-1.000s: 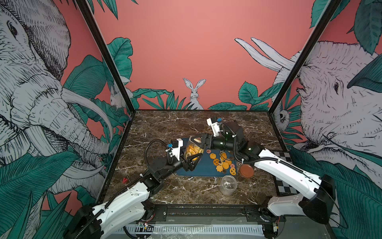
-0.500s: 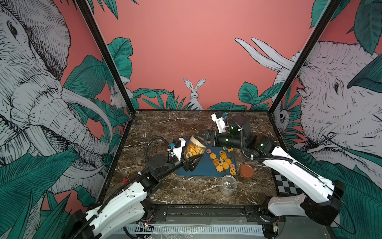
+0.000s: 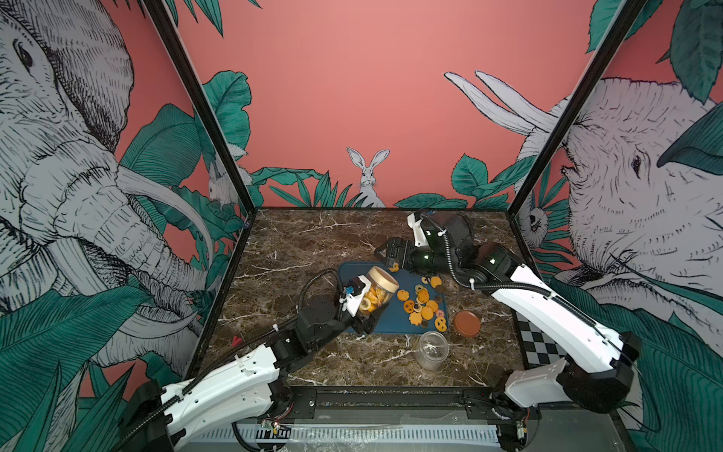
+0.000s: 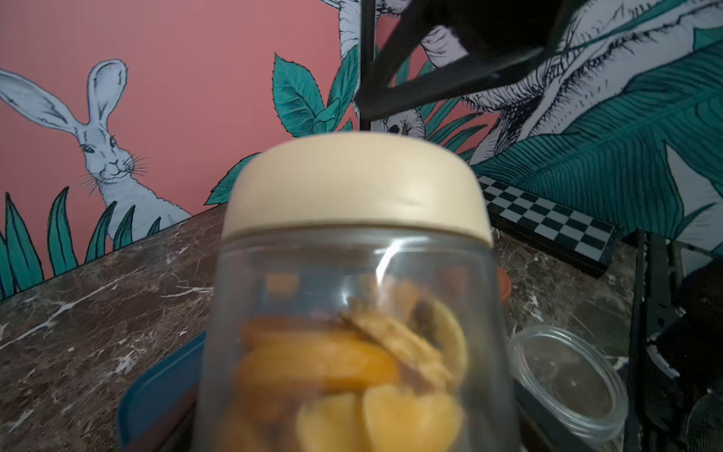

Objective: Pour the cookies out of the jar
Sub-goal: Unscrew the lid from the jar.

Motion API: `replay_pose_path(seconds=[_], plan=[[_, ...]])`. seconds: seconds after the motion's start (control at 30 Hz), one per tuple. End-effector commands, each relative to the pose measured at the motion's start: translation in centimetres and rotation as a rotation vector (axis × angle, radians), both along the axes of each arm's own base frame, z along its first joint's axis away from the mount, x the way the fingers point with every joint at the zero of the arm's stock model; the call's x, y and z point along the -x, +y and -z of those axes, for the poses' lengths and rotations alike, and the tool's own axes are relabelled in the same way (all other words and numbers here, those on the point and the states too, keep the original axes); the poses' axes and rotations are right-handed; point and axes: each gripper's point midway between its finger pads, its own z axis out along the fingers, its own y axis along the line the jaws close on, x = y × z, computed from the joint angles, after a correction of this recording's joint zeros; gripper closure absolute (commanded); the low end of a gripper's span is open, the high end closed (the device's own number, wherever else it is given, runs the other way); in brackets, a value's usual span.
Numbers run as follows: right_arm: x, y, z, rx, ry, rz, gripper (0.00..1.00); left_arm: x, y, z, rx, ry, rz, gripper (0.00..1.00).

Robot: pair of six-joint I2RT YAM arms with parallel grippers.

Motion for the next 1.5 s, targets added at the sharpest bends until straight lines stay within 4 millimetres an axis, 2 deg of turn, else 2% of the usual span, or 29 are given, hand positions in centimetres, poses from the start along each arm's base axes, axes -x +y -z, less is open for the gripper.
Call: replay_pose_path(seconds=[0.0, 0.43, 0.97, 1.13, 1.23, 1.3, 1.33, 1.43, 1.47], plan=[[0.0, 1.2, -0.3, -0.069, 0.033, 0.009, 0.03, -1.4, 1.2, -5.8, 0.102, -0.170, -0.104, 1.00], [0.4, 2.3, 3.1, -0.113, 0.123, 0.033, 0.05, -1.2, 1.3, -6.5, 0.128, -0.175, -0.096, 1.00], [0.5, 3.1, 4.0, -0.141, 0.143, 0.036, 0.06, -0.8, 1.4, -6.3, 0.144, -0.163, -0.085, 1.00], [0.4, 3.3, 4.2, -0.141, 0.144, 0.035, 0.10, -0.8, 1.5, -6.1, 0.138, -0.159, -0.087, 1.00], [0.4, 3.4, 3.9, -0.147, 0.137, 0.027, 0.17, -0.9, 1.5, -6.1, 0.141, -0.155, -0.090, 1.00], [0.4, 3.6, 3.7, -0.155, 0.126, 0.014, 0.26, -1.0, 1.6, -6.1, 0.147, -0.146, -0.096, 1.00], [0.5, 3.8, 3.5, -0.164, 0.118, 0.001, 0.31, -1.1, 1.6, -6.1, 0.151, -0.138, -0.103, 1.00], [0.6, 4.4, 2.5, -0.195, 0.056, -0.055, 0.55, -1.0, 1.6, -6.8, 0.205, -0.107, -0.103, 1.00], [0.6, 4.5, 2.0, -0.204, 0.026, -0.082, 0.60, -0.7, 1.3, -7.0, 0.225, -0.096, -0.077, 1.00]])
